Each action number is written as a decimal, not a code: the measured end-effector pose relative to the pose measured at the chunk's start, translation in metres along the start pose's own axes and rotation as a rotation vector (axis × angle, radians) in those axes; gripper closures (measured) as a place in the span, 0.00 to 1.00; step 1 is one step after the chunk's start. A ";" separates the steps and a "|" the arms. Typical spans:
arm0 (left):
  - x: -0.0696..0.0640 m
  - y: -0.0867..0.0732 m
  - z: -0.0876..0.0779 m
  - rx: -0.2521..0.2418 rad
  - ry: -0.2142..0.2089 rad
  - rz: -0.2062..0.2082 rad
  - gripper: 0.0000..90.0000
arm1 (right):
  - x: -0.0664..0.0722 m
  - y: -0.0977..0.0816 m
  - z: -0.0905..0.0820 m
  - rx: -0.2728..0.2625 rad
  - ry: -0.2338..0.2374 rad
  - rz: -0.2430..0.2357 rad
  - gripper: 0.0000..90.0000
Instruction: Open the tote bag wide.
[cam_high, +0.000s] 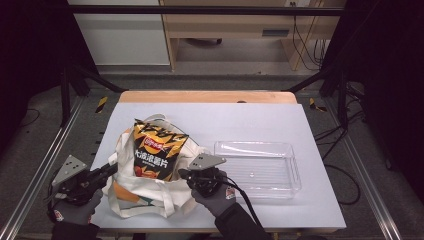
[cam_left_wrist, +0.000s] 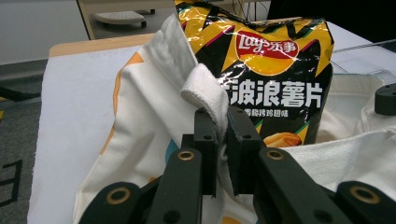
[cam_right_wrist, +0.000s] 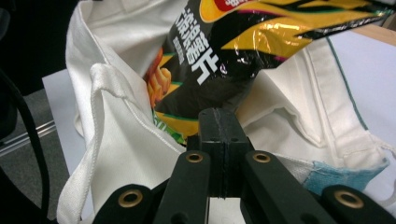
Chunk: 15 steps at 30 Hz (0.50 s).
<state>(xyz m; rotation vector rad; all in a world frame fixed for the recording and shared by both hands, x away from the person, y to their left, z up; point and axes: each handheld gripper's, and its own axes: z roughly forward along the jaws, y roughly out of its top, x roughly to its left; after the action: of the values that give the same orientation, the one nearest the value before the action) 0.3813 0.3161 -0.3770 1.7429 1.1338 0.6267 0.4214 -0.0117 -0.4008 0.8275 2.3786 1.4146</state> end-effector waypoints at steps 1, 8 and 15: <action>-0.001 -0.001 0.001 0.002 0.001 0.003 0.92 | 0.000 -0.001 0.000 0.004 -0.003 0.001 1.00; -0.001 -0.009 0.005 0.033 0.020 0.015 0.92 | 0.003 -0.008 0.003 0.027 -0.005 -0.002 1.00; 0.001 -0.015 0.011 0.075 0.032 0.020 0.92 | 0.005 -0.018 0.006 0.028 -0.002 0.006 1.00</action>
<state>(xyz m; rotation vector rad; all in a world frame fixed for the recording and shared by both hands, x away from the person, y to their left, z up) 0.3845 0.3147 -0.3953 1.8155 1.1765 0.6341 0.4140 -0.0109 -0.4195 0.8433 2.4022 1.3848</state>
